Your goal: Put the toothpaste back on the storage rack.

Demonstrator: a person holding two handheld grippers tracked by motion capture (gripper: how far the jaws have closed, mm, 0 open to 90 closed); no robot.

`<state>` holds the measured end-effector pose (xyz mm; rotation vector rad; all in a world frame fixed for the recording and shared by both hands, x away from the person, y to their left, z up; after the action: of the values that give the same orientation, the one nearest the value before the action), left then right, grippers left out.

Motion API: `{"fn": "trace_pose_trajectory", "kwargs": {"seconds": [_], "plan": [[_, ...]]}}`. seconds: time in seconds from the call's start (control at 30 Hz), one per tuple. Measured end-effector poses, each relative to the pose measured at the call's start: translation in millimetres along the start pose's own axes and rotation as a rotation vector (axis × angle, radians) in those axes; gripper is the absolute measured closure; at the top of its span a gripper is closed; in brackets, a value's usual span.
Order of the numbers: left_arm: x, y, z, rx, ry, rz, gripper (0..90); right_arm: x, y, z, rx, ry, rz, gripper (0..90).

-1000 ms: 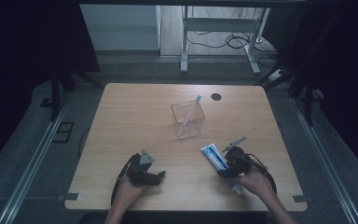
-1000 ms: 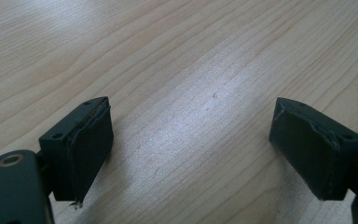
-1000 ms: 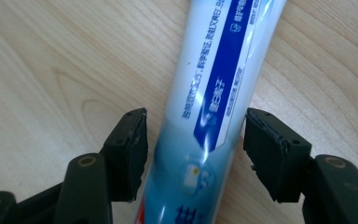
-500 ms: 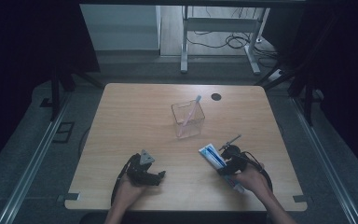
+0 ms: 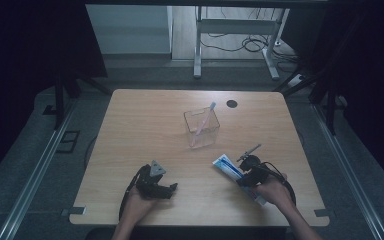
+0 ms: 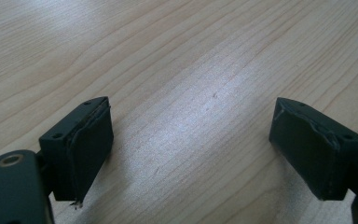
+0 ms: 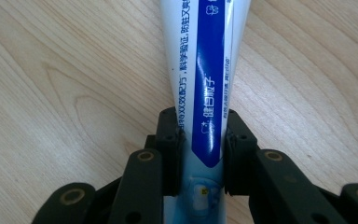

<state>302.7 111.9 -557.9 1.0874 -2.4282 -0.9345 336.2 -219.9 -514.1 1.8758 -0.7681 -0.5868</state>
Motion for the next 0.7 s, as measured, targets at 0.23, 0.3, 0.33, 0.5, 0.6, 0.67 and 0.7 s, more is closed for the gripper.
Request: {"fn": "trace_pose_trajectory", "kwargs": {"seconds": [0.23, 0.3, 0.33, 0.5, 0.6, 0.67, 0.7], "plan": [[-0.1, 0.0, 0.0, 0.000, -0.001, 0.000, 13.6, 5.2, 10.1, 3.1, 0.043, -0.004, -0.014, 72.1], [-0.1, 0.0, 0.0, 0.000, -0.001, 0.000, 13.6, 5.1, 14.2, 2.2, 0.052, 0.000, -0.016, 72.1], [-0.2, 0.1, 0.0, -0.002, -0.003, -0.001, 13.6, 5.0, 17.0, 1.3, 0.061, 0.005, -0.017, 72.1], [-0.4, 0.2, 0.0, -0.003, -0.005, 0.000, 13.6, 5.9, 26.0, -2.8, 0.092, 0.006, -0.026, 72.1], [-0.7, 0.3, -0.1, -0.005, -0.010, 0.000, 13.6, 7.3, 30.1, -5.0, 0.111, 0.002, -0.040, 72.1], [-0.6, 0.2, -0.1, -0.003, -0.009, 0.000, 13.6, 7.5, 32.1, -6.3, 0.116, 0.007, -0.036, 72.1], [-0.7, 0.3, -0.1, -0.004, -0.009, 0.000, 13.6, 7.9, 33.2, -7.0, 0.119, 0.011, -0.033, 72.1]]}}
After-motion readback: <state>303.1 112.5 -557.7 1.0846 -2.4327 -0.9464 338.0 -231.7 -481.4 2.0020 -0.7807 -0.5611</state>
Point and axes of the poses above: each handheld gripper's, and its own axes: y roughly backward along the jaws, z roughly out of its underside, x roughly to its right, the point moved 2 cm from there along -y, roughly forward along the jaws, and after that the axes turned 4 degrees about x, right-handed, at the moved point
